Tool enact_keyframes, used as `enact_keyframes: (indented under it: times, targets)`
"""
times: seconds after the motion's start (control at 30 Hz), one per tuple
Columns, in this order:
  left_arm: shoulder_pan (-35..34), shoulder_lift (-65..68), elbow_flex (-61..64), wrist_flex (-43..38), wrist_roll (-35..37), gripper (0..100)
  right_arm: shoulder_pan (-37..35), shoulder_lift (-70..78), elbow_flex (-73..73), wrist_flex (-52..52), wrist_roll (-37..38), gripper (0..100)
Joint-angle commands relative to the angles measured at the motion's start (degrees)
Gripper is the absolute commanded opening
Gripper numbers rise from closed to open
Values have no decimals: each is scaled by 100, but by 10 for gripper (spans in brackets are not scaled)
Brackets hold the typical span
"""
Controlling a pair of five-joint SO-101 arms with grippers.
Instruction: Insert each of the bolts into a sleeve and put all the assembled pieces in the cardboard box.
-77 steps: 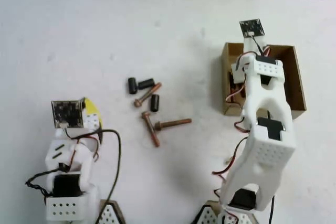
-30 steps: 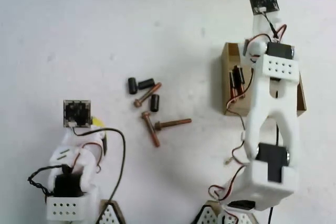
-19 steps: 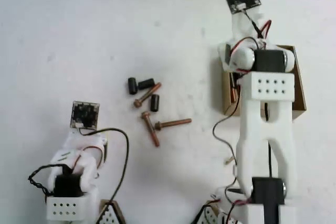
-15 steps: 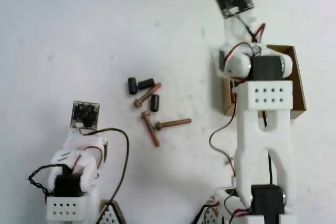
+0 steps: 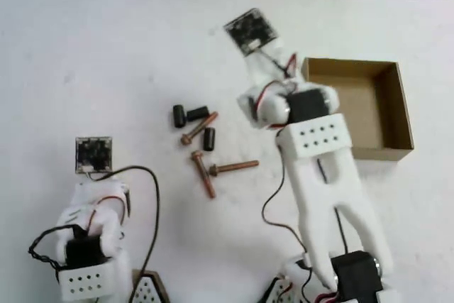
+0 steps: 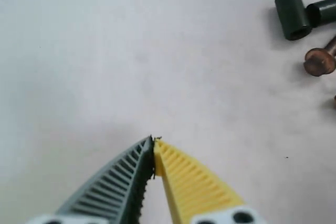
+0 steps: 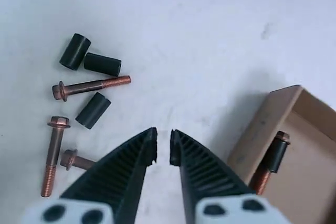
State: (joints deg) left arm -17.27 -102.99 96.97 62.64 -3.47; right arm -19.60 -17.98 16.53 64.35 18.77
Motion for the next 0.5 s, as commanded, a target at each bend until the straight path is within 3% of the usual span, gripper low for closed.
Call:
enact_keyframes:
  times: [0.0, 0.17, 0.47]
  targets:
    - [-119, -57, -290, 62, -35, 21, -207, -207, 211, -312, -615, 43]
    - [-119, -57, -290, 62, -35, 21, -514, -198, 193, -163, -941, 94]
    - [-119, -57, -290, 62, -35, 21, -980, 980, -809, 479, -1415, 87]
